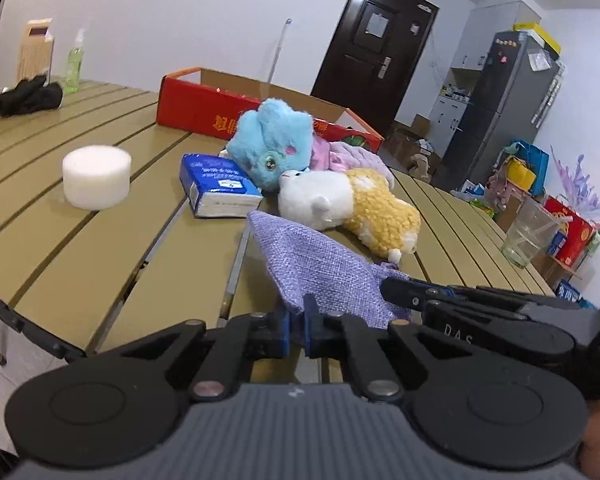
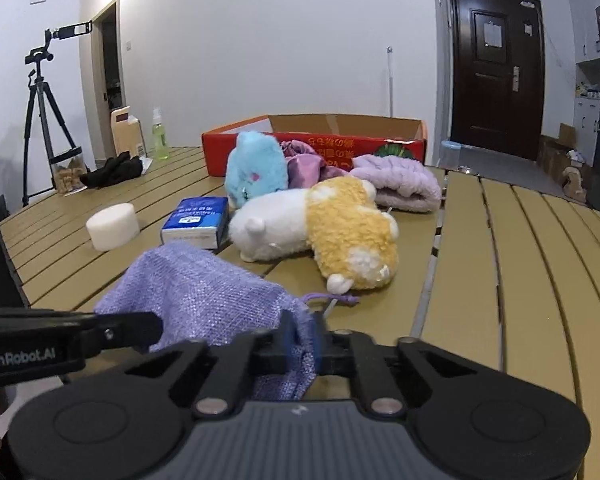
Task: Collect trash
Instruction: 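Close both grippers on the lavender cloth pouch and lift it, then carry the lavender pouch over the black bin and open both grippers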
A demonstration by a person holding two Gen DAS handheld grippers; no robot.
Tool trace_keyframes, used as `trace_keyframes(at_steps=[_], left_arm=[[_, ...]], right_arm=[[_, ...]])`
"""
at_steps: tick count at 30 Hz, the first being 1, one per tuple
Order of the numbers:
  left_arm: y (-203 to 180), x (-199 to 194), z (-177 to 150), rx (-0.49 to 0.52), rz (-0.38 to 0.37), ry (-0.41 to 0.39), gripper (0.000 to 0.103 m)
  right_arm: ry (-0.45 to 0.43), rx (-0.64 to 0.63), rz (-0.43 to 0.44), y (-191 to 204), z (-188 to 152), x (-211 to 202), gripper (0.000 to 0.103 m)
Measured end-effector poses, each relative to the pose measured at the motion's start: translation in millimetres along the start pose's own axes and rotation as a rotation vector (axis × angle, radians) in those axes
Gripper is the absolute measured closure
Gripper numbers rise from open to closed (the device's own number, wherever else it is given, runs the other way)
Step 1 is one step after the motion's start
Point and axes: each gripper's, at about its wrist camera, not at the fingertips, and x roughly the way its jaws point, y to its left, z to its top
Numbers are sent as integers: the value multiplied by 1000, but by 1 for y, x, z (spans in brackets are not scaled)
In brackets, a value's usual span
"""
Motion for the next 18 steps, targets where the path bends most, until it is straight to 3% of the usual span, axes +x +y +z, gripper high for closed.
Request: trace_keyframes(at_steps=[5, 8, 10, 13, 18], left_arm=[[0, -21, 1, -18, 2, -35, 98], [-5, -55, 0, -3, 28, -90, 98], [-4, -82, -3, 10, 57, -123, 98], [14, -130, -16, 0, 161, -151, 98], [75, -201, -55, -150, 309, -143, 98]], right_arm=[[-32, 23, 13, 0, 4, -13, 99], [-68, 17, 52, 12, 9, -35, 99], [-93, -21, 111, 33, 13, -53, 99], [-101, -102, 232, 78, 14, -71, 99], [-6, -151, 463, 150, 4, -67, 99]])
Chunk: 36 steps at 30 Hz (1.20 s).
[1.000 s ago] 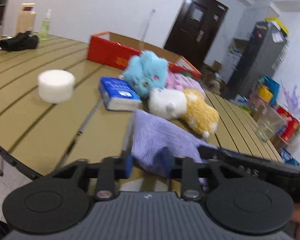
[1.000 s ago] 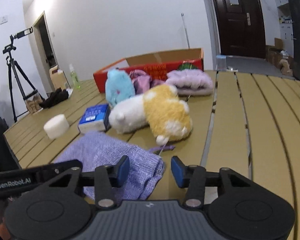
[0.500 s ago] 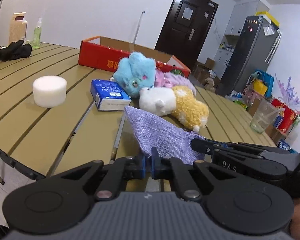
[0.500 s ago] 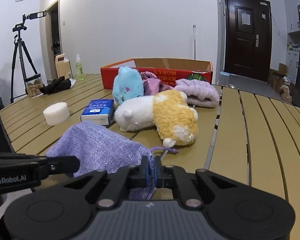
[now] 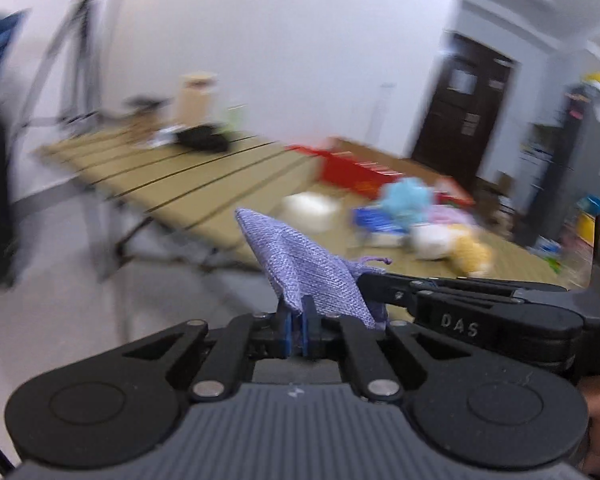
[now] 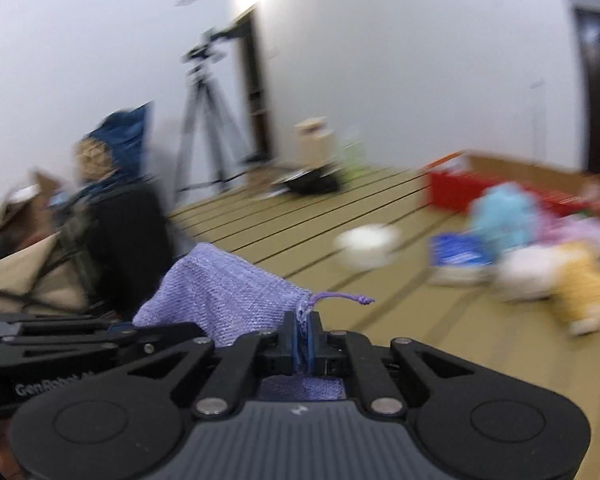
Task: Collect trash
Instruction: 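Carry the lavender pouch over the black bin and open both grippers, then move both open grippers back toward the plush toys on the table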
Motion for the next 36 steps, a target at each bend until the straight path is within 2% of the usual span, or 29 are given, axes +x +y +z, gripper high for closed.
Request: trace_keyframes(at_steps=[3, 5, 8, 12, 13, 15, 16, 17, 18, 20, 25, 27, 36], left_arm=[[45, -11, -23, -107, 91, 63, 98], [70, -8, -40, -171, 152, 124, 98], [99, 10, -59, -250, 227, 260, 98], [127, 43, -72, -349, 269, 437, 97], [132, 52, -73, -368, 284, 474, 94], [144, 70, -76, -405, 319, 540, 88], [149, 76, -77, -413, 346, 563, 79], [151, 78, -79, -417, 375, 571, 65], [152, 79, -80, -415, 399, 571, 57], [151, 84, -80, -398, 434, 581, 37], [151, 91, -94, -409, 479, 669, 25], [152, 93, -98, -408, 489, 686, 25], [148, 98, -98, -397, 503, 672, 23]], right_arm=[[113, -57, 105, 42, -12, 35, 99], [194, -110, 139, 70, -26, 61, 99], [313, -159, 161, 95, -48, 95, 99], [450, -158, 171, 108, -69, 135, 98], [476, -156, 171, 107, -71, 146, 98], [548, -125, 179, 102, -74, 171, 88], [577, -99, 181, 97, -78, 181, 84], [609, -73, 184, 93, -81, 191, 77], [628, -64, 190, 94, -87, 198, 73], [650, -68, 177, 90, -94, 206, 73], [715, -62, 158, 84, -110, 218, 66], [737, -98, 157, 83, -113, 219, 62], [727, -120, 155, 80, -110, 215, 59]])
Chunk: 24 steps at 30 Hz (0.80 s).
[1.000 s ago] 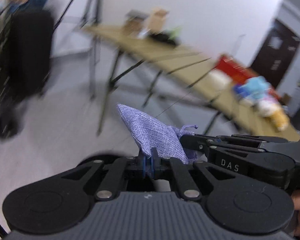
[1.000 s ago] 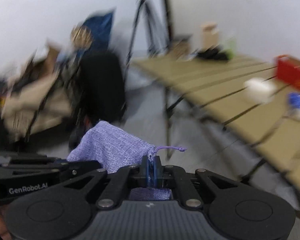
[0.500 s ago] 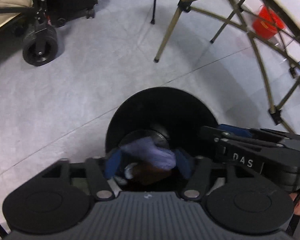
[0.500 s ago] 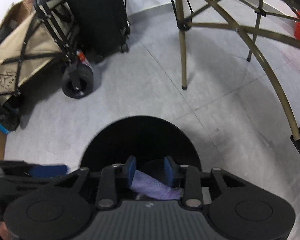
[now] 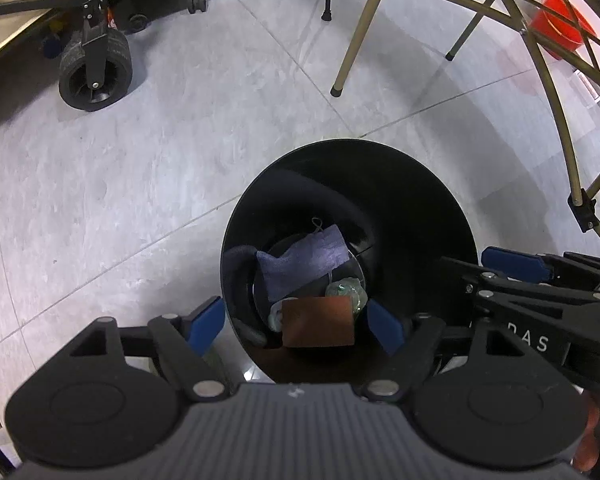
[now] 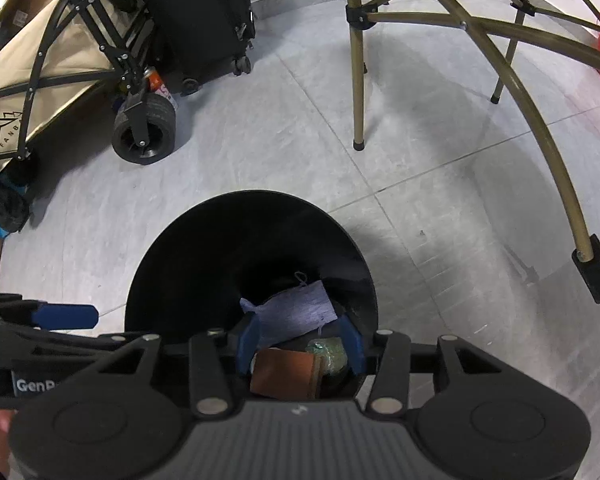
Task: Collect trash
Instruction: 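Move both open grippers back toward the plush toys on the table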
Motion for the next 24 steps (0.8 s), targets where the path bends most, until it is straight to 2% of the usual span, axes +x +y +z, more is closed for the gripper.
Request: trace_keyframes(at_steps=[4, 7, 13, 17, 24], left_arm=[[-5, -4, -3, 7, -1, -8, 23], [-11, -14, -6, 44, 13, -70, 22], [-20, -40, -11, 107, -32, -181, 21], [-35, -89, -26, 199, -56, -437, 21], [-90, -156, -71, 372, -212, -794, 17]], right_arm=[[-27, -39, -62, 6, -5, -7, 57], [-72, -47, -84, 6, -10, -19, 57], [-204, -39, -101, 2, -18, -66, 54], [-363, -24, -146, -2, -34, -122, 54], [-732, 66, -274, -26, -92, -234, 44]])
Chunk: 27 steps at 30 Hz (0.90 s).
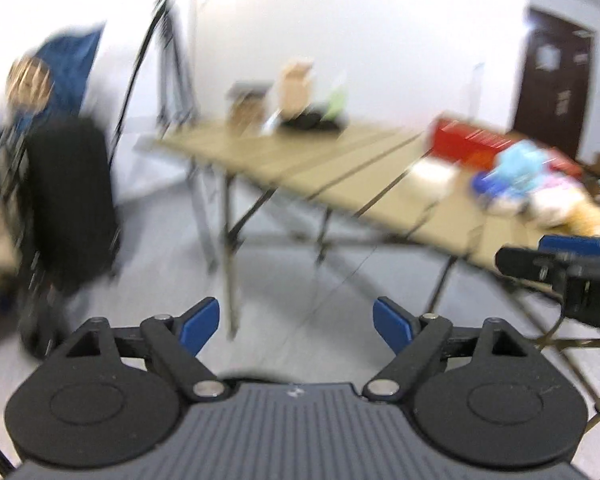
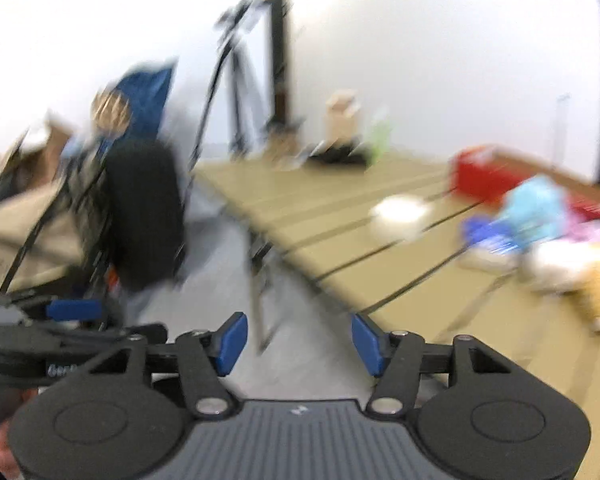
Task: Collect trash
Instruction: 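Move both open grippers back toward the plush toys on the table, then close both grippers on the white-and-yellow plush toy and lift it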
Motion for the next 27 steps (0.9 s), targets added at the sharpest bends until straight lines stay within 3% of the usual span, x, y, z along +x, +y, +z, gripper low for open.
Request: trace_keyframes(at_steps=[5, 9, 15, 20, 23, 27], left_arm=[[-60, -17, 16, 75, -137, -171, 12], [-101, 0, 23, 145, -219, -206, 12], [-153, 52, 57, 214, -391, -177, 14], [-213, 119, 89, 300, -523, -85, 31], [-240, 162, 96, 305, -560, 13, 42], [-251, 201, 92, 270, -561, 96, 46]], right_arm=[[-207, 118, -288, -63, -12, -63, 34], [-227, 253, -400, -106, -22, -80, 34], [-160, 256, -436, -142, -11, -66, 35], [-123, 269, -468, -190, 12, -30, 37], [-71, 344, -439, -224, 19, 2, 47], [-16, 406, -392, -247, 12, 31, 52]])
